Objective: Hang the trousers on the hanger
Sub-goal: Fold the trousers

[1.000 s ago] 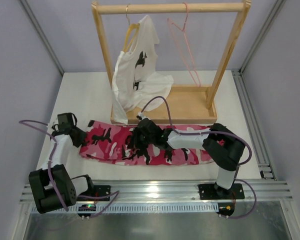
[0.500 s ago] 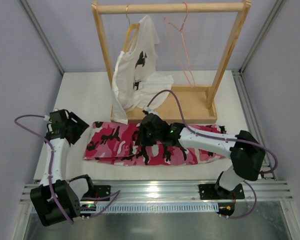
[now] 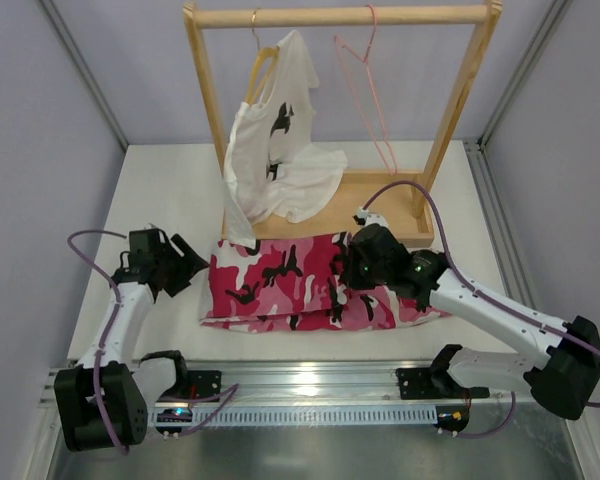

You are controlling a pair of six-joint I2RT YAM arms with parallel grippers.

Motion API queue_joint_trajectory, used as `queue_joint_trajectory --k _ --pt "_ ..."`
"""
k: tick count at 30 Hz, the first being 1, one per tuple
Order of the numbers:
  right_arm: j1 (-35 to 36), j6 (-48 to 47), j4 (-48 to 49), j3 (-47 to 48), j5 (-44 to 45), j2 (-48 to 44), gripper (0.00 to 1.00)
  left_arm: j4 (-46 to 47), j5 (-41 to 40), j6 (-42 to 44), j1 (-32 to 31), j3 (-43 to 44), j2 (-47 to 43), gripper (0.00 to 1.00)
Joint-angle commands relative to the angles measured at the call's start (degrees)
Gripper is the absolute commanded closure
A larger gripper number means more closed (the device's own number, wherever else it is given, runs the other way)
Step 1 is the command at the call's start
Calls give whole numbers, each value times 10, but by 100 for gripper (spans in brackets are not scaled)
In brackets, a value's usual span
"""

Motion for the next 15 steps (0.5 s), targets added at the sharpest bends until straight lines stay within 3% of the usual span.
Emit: queue_joint_trajectory --k 1,5,9,15 --pt "-5 -44 27 -36 -37 -31 96 37 2 -20 -26 -6 17 29" --pt "0 -22 110 -61 -86 -23 96 29 -18 -16 -32 16 31 29" --pt "43 -6 123 -1 -76 40 95 17 -48 -10 -32 34 40 28" --pt "80 12 143 17 -62 137 84 10 -32 -7 -43 38 44 29"
